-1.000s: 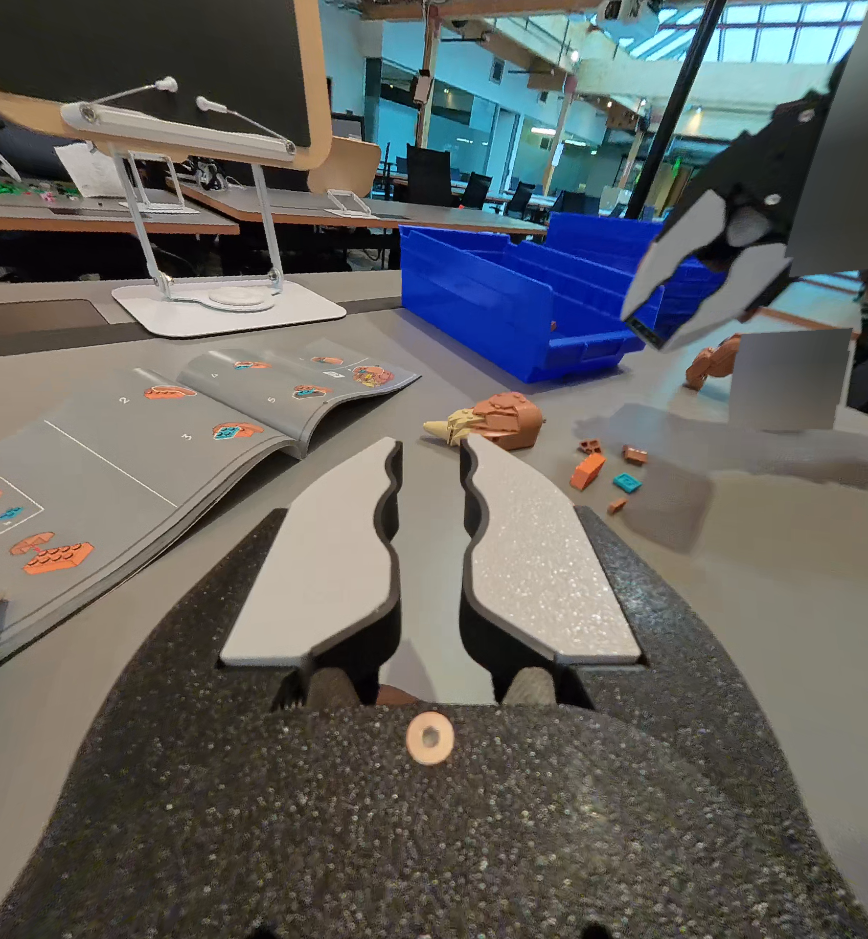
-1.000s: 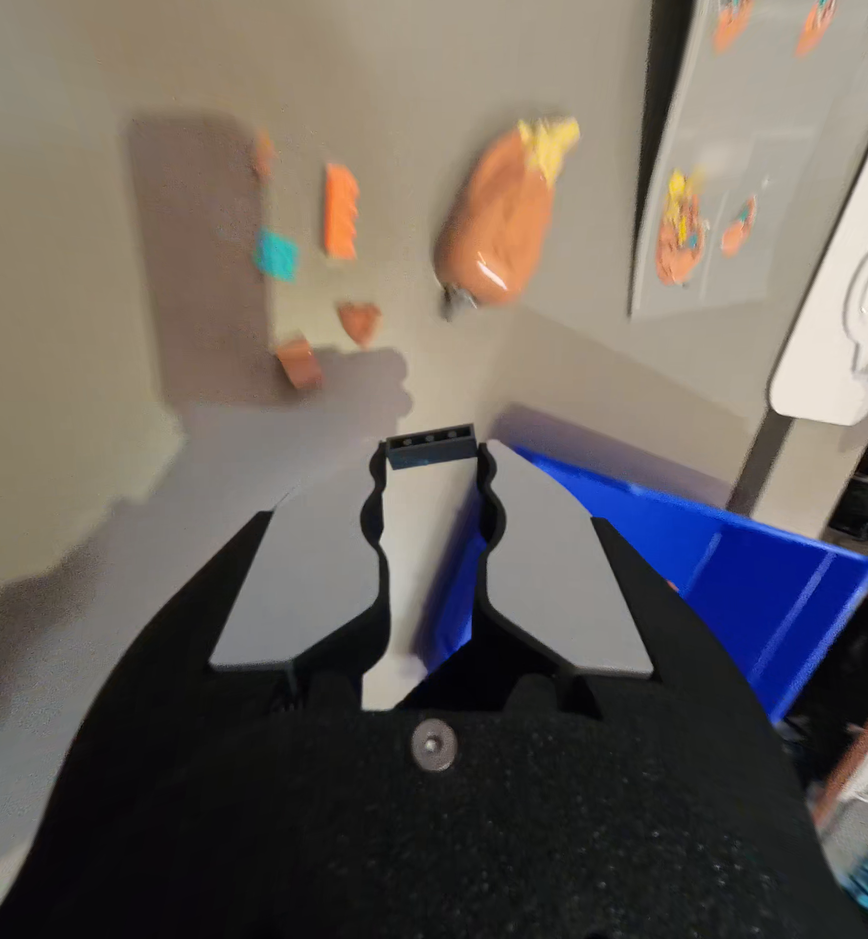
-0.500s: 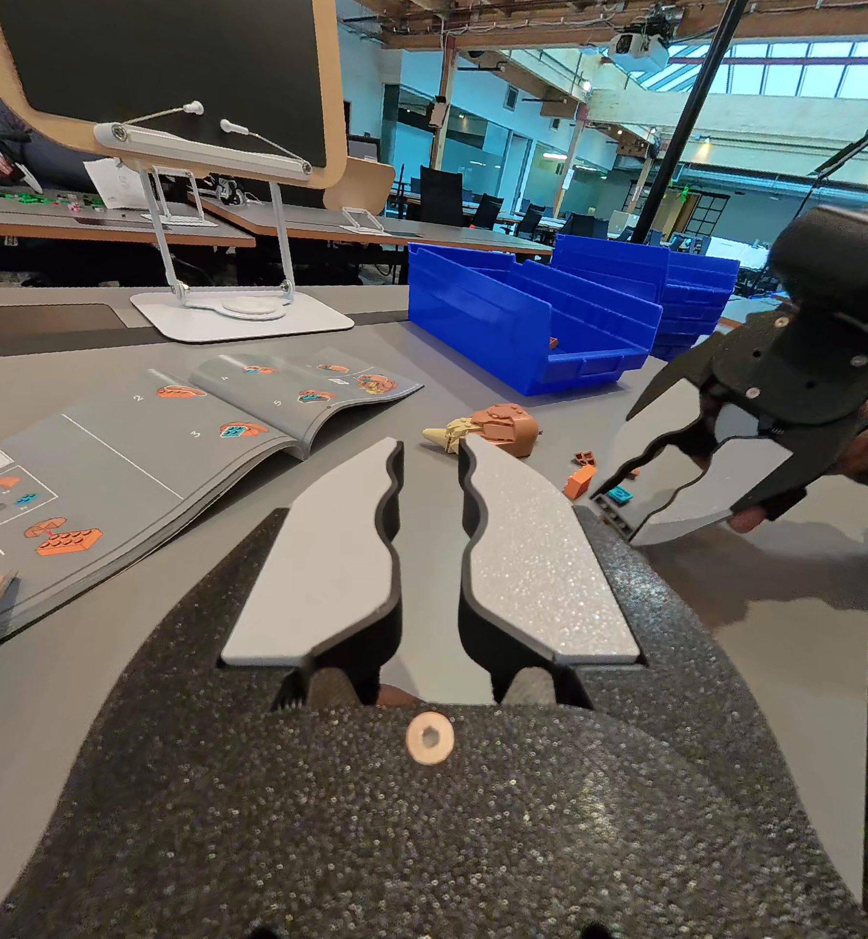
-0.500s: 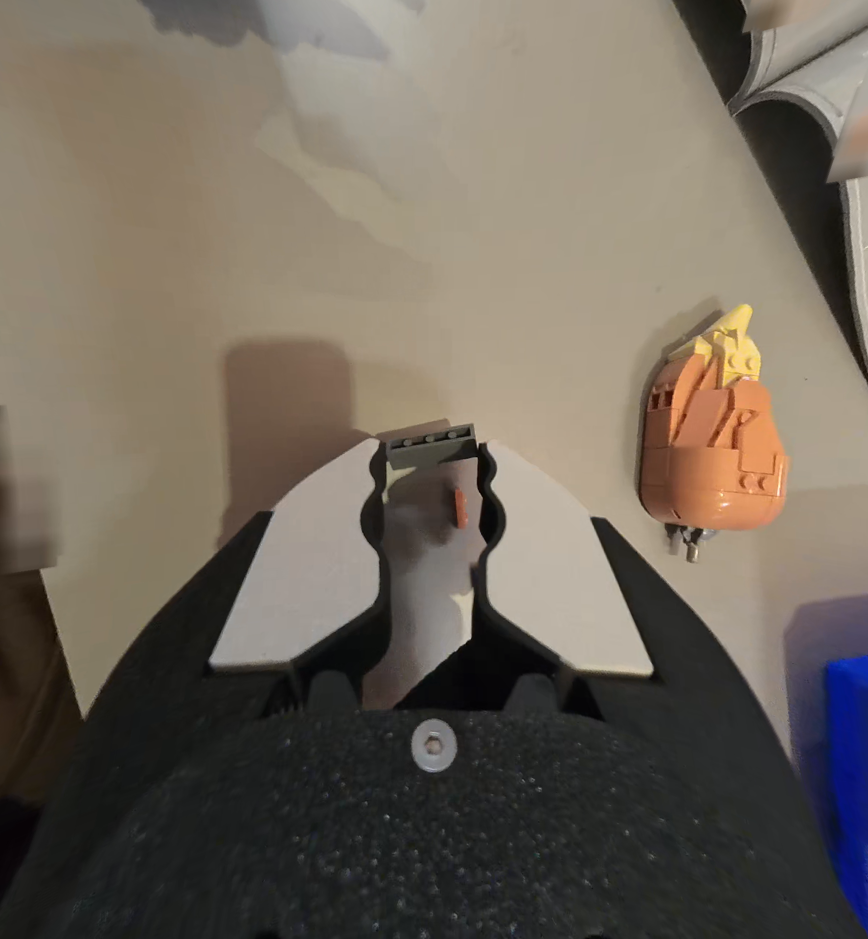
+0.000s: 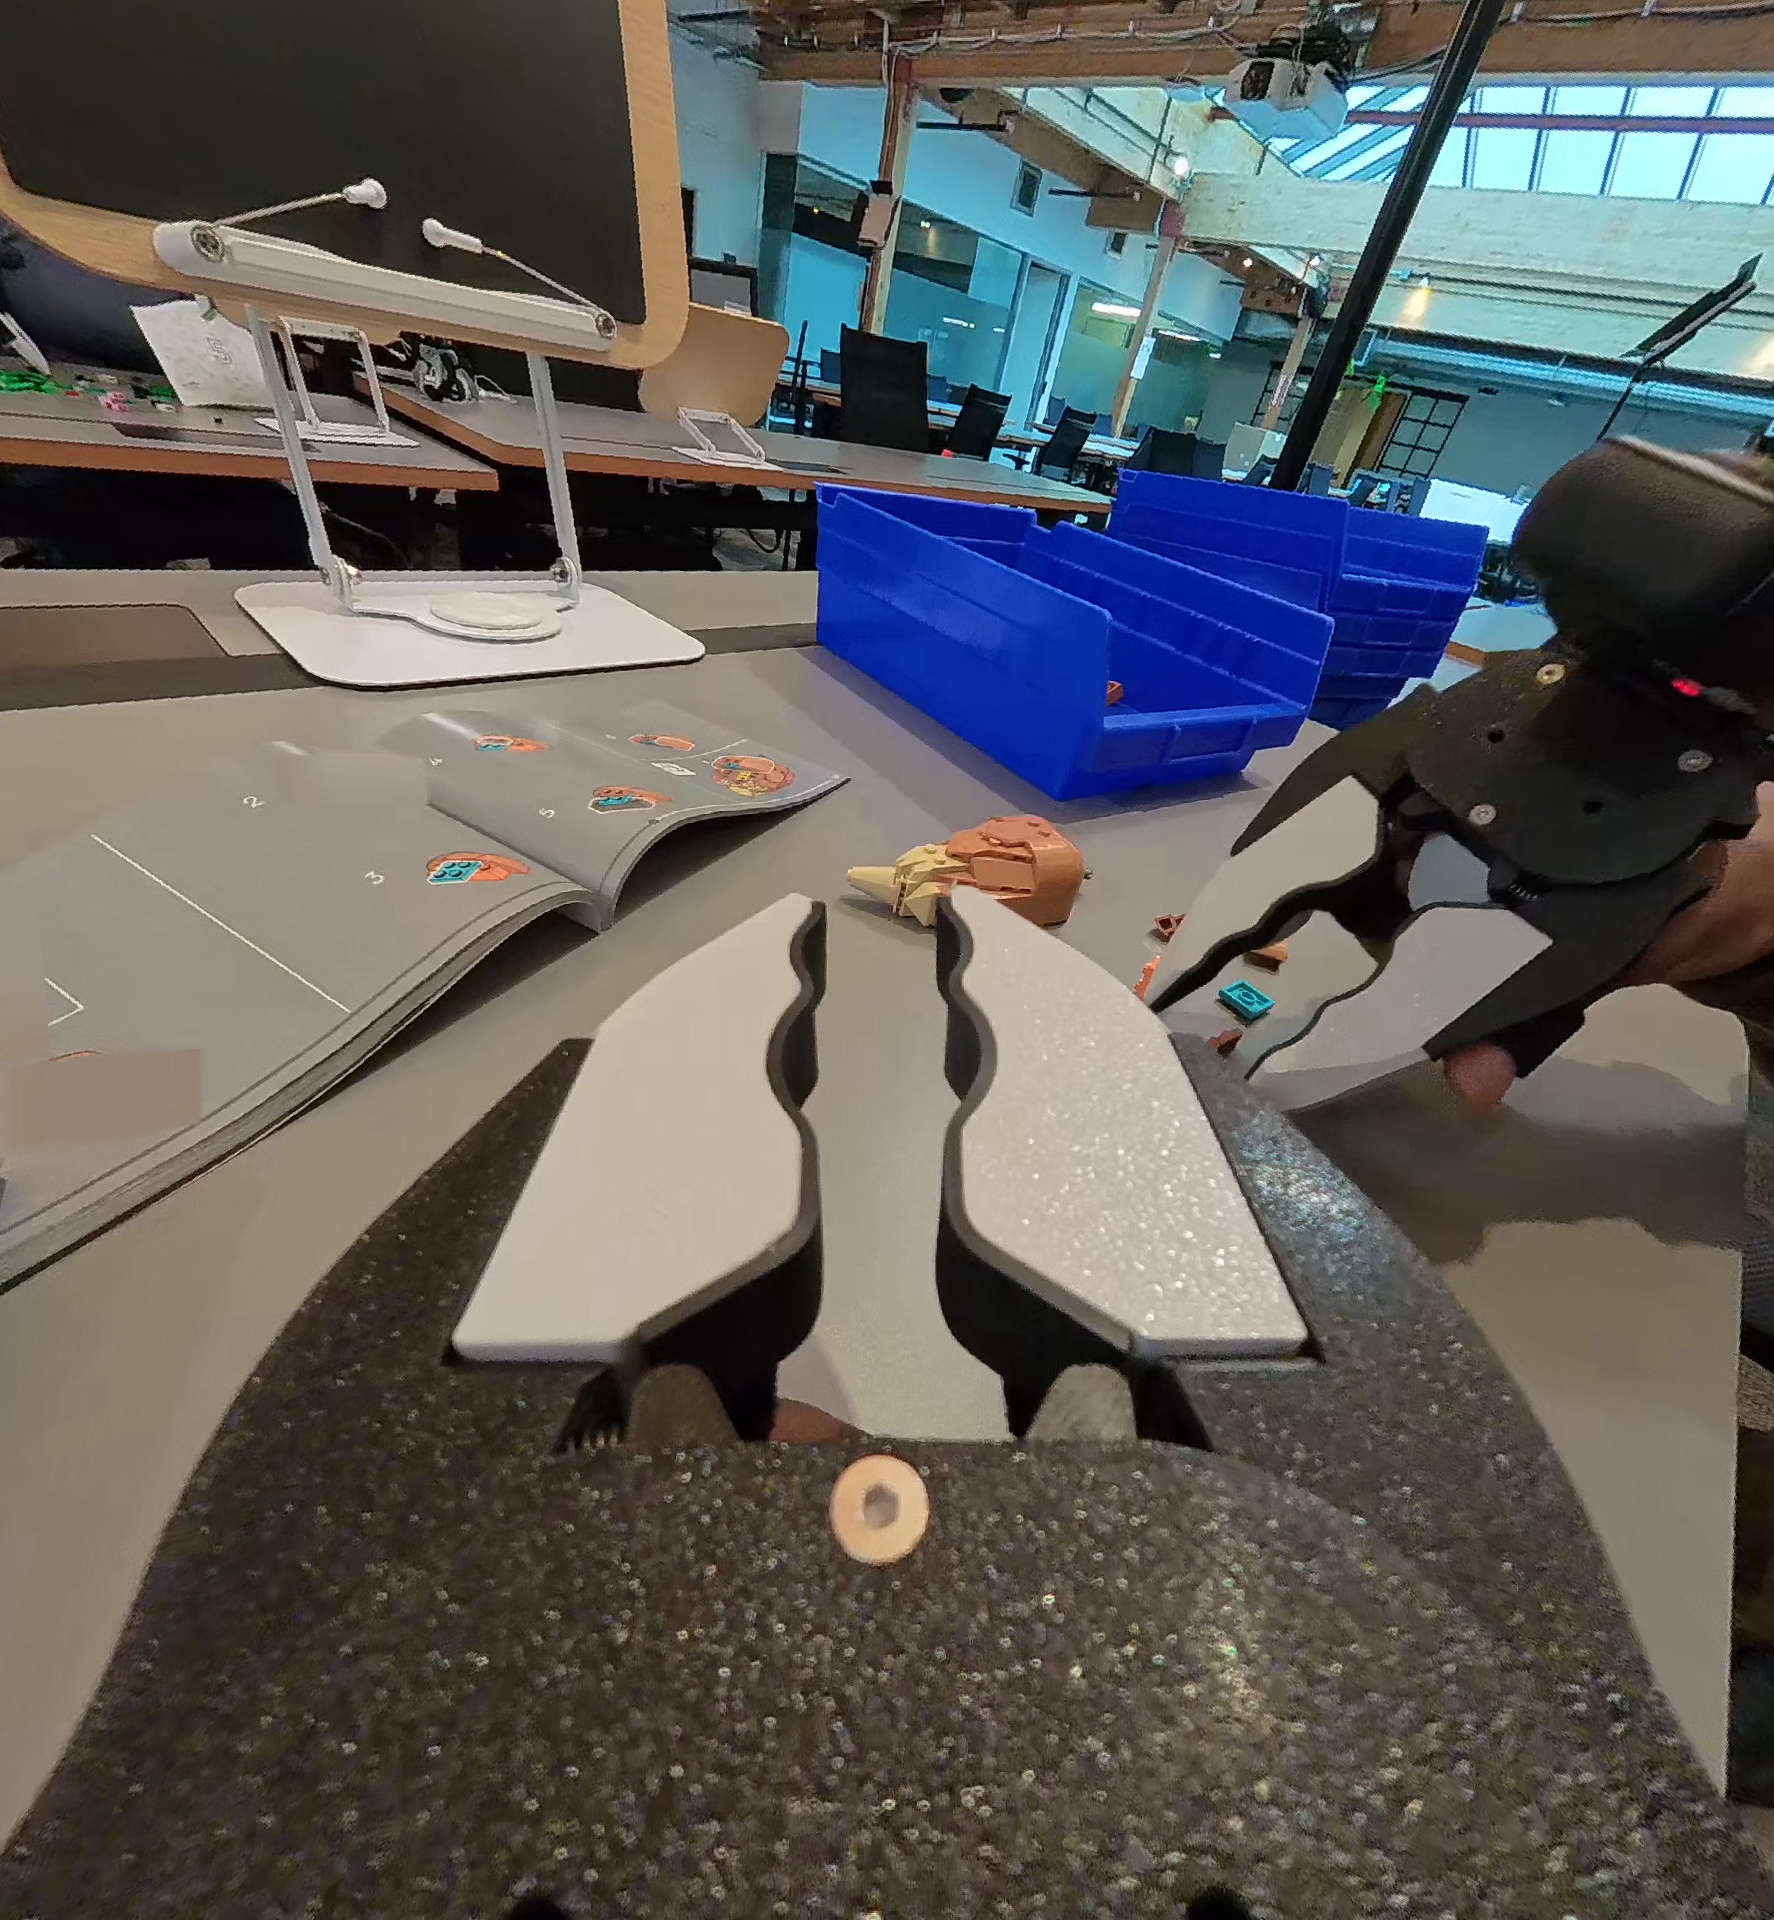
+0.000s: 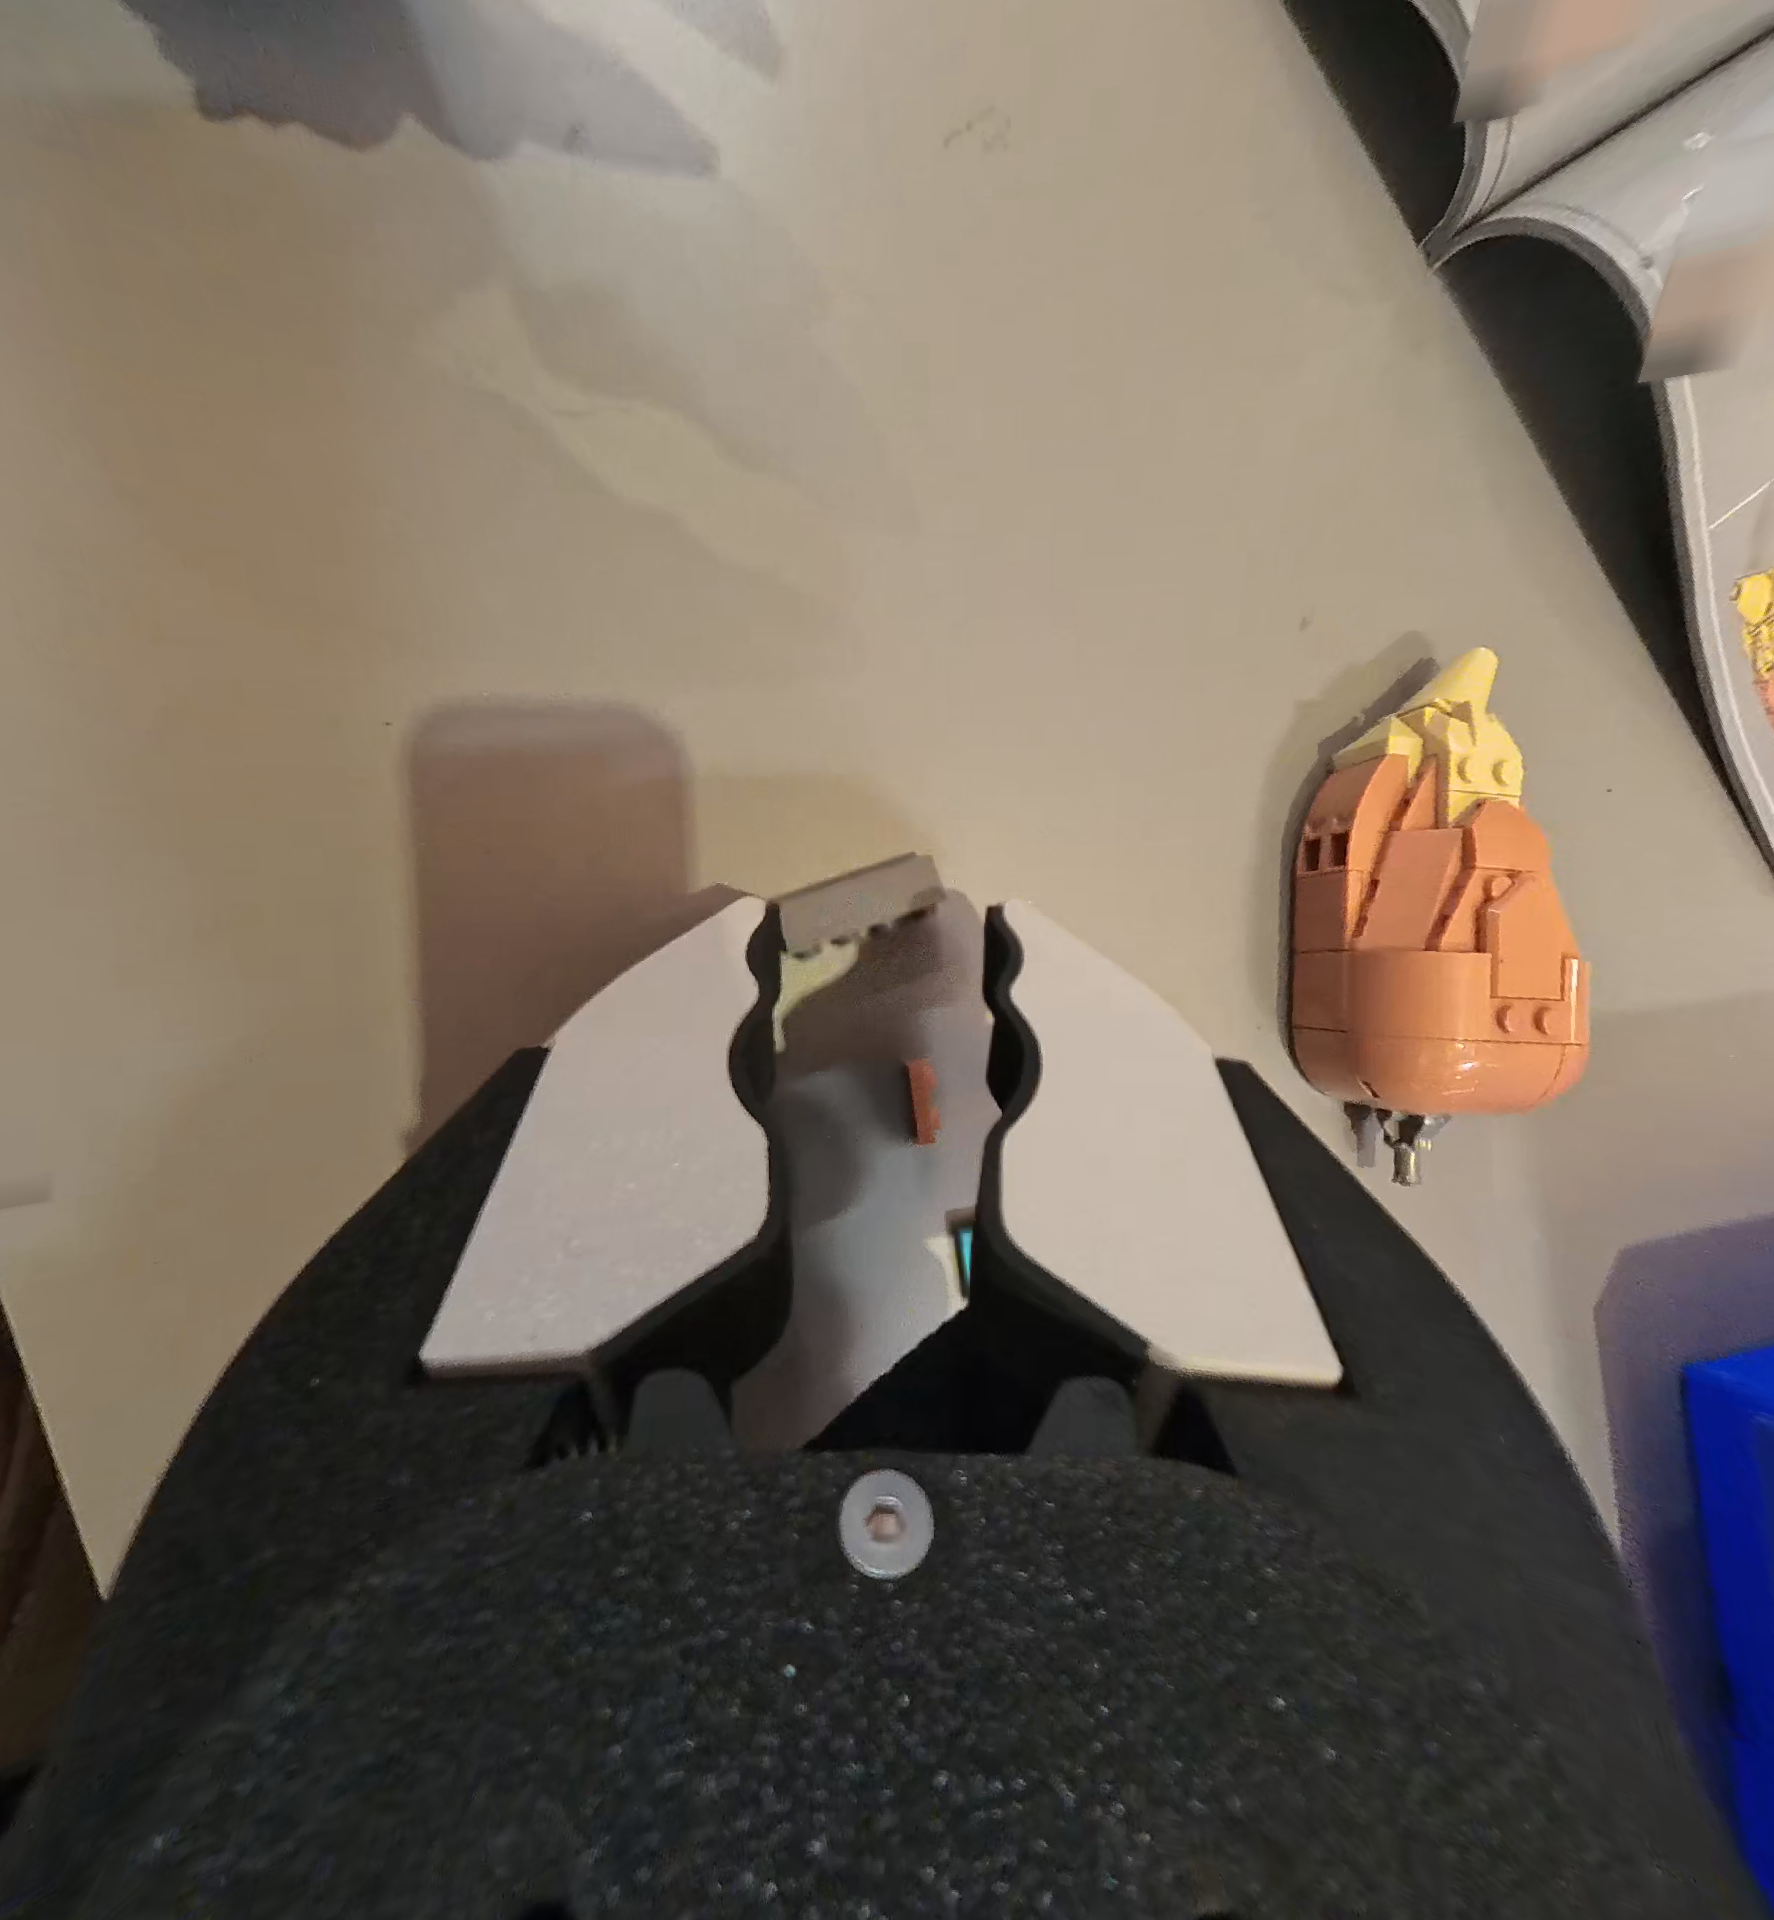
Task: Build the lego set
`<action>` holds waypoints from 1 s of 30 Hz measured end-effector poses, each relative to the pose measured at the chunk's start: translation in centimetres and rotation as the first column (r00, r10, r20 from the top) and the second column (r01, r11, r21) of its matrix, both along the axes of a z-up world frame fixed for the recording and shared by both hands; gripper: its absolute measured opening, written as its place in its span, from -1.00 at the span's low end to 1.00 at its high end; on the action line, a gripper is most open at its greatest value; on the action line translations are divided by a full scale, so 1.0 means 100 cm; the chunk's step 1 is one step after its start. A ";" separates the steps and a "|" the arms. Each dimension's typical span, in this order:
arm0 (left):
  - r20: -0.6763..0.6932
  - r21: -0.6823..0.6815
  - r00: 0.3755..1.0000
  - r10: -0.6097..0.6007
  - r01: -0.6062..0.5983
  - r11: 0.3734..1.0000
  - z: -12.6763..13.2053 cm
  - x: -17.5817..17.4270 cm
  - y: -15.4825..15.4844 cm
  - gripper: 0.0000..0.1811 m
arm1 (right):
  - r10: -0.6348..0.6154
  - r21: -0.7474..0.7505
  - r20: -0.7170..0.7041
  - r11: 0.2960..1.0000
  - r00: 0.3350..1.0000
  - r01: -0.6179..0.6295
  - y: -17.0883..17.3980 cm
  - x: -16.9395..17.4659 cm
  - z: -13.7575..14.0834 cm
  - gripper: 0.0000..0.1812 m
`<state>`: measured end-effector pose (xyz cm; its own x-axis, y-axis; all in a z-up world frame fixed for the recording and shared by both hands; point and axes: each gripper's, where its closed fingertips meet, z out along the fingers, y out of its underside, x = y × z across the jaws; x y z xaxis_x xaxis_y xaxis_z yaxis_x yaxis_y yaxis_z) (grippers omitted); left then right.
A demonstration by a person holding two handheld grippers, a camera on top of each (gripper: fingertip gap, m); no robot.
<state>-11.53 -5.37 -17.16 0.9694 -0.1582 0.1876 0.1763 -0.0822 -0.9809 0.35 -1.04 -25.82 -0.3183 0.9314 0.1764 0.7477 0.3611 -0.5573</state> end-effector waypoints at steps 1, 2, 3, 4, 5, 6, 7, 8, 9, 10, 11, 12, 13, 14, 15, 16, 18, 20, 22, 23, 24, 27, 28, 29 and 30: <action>-0.001 -0.002 1.000 -0.002 0.002 1.000 0.000 0.000 0.000 -0.78 | 0.003 -0.005 -0.013 1.000 1.000 -0.003 0.001 0.001 0.002 -0.58; -0.002 -0.003 1.000 -0.003 0.003 1.000 -0.001 0.001 0.000 -0.78 | 0.003 -0.012 -0.031 1.000 1.000 -0.003 0.001 0.001 0.005 -0.57; -0.003 -0.002 1.000 -0.004 0.004 1.000 -0.001 0.001 0.001 -0.78 | 0.001 -0.024 -0.055 1.000 0.998 -0.002 0.002 0.002 0.009 -0.55; -0.004 0.001 1.000 -0.005 0.005 1.000 -0.001 0.001 0.001 -0.78 | -0.002 -0.038 -0.084 0.999 0.996 -0.001 0.003 0.002 0.014 -0.54; -0.005 0.004 1.000 -0.005 0.005 1.000 0.000 0.001 0.001 -0.78 | -0.007 -0.052 -0.119 0.999 0.993 0.001 0.005 0.001 0.020 -0.52; -0.006 0.009 1.000 -0.006 0.006 1.000 0.000 0.001 0.001 -0.78 | -0.018 -0.068 -0.158 0.998 0.987 0.007 0.009 0.001 0.027 -0.49; -0.007 0.017 1.000 -0.008 0.008 1.000 0.001 0.002 0.001 -0.78 | -0.029 -0.087 -0.196 0.996 0.980 0.012 0.012 0.000 0.034 -0.46; -0.008 0.025 1.000 -0.010 0.011 1.000 0.002 0.002 0.002 -0.78 | -0.046 -0.108 -0.234 0.994 0.971 0.021 0.017 0.000 0.041 -0.40; -0.009 0.036 1.000 -0.013 0.014 0.999 0.003 0.003 0.002 -0.78 | -0.063 -0.130 -0.267 0.991 0.962 0.028 0.021 -0.001 0.047 -0.36; -0.012 0.048 1.000 -0.018 0.018 0.999 0.004 0.004 0.003 -0.78 | -0.079 -0.151 -0.293 0.988 0.953 0.036 0.026 -0.001 0.051 -0.32; -0.014 0.057 1.000 -0.024 0.025 0.998 0.005 0.005 0.004 -0.78 | -0.099 -0.168 -0.308 0.985 0.946 0.048 0.031 0.000 0.054 -0.27; -0.018 0.066 0.999 -0.031 0.032 0.997 0.006 0.007 0.005 -0.78 | -0.118 -0.182 -0.313 0.981 0.942 0.063 0.037 0.000 0.056 -0.21; -0.023 0.080 0.999 -0.037 0.038 0.996 0.008 0.009 0.006 -0.78 | -0.135 -0.195 -0.313 0.978 0.940 0.076 0.042 0.001 0.056 -0.15; -0.027 0.094 0.999 -0.043 0.046 0.995 0.010 0.011 0.007 -0.78 | -0.149 -0.201 -0.316 0.976 0.937 0.087 0.048 0.001 0.056 -0.11; -0.029 0.106 0.998 -0.052 0.055 0.993 0.011 0.013 0.008 -0.78 | -0.162 -0.206 -0.317 0.974 0.934 0.099 0.053 0.002 0.057 -0.08; -0.027 0.117 0.998 -0.058 0.061 0.991 0.013 0.014 0.009 -0.78 | -0.171 -0.213 -0.307 0.971 0.936 0.107 0.057 0.003 0.056 -0.07; -0.013 0.150 0.998 -0.059 0.060 0.987 0.019 0.016 0.014 -0.78 | -0.172 -0.231 -0.298 0.967 0.939 0.104 0.063 0.004 0.055 -0.06; 0.004 0.186 0.998 -0.066 0.064 0.980 0.026 0.018 0.020 -0.78 | -0.175 -0.229 -0.304 0.968 0.937 0.106 0.070 0.004 0.055 -0.07; 0.014 0.215 0.997 -0.082 0.077 0.974 0.032 0.022 0.027 -0.78 | -0.168 -0.221 -0.311 0.970 0.936 0.100 0.077 0.004 0.053 -0.06; 0.012 0.228 0.996 -0.093 0.087 0.970 0.035 0.025 0.031 -0.77 | -0.165 -0.219 -0.317 0.971 0.934 0.097 0.081 0.004 0.053 -0.06; 0.006 0.242 0.995 -0.102 0.098 0.965 0.038 0.028 0.036 -0.76 | -0.162 -0.221 -0.323 0.971 0.932 0.092 0.083 0.004 0.052 -0.06; -0.055 0.245 0.990 -0.129 0.138 0.960 0.045 0.039 0.055 -0.68 | -0.166 -0.236 -0.350 0.968 0.922 0.085 0.090 0.006 0.054 -0.08; -0.086 0.242 0.986 -0.141 0.158 0.957 0.047 0.044 0.063 -0.66 | -0.170 -0.243 -0.365 0.966 0.915 0.083 0.092 0.007 0.057 -0.10; -0.122 0.239 0.981 -0.152 0.177 0.955 0.050 0.048 0.070 -0.65 | -0.175 -0.251 -0.379 0.965 0.909 0.081 0.094 0.008 0.060 -0.12; -0.159 0.227 0.974 -0.158 0.192 0.955 0.052 0.052 0.079 -0.63 | -0.180 -0.256 -0.392 0.963 0.902 0.081 0.096 0.010 0.064 -0.14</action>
<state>-6.32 2.52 -11.91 0.9360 -0.3518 -0.0099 0.0425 0.1407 -0.9891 1.33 8.57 -19.46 -0.1371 0.9897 0.0423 0.4680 0.1024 -0.8778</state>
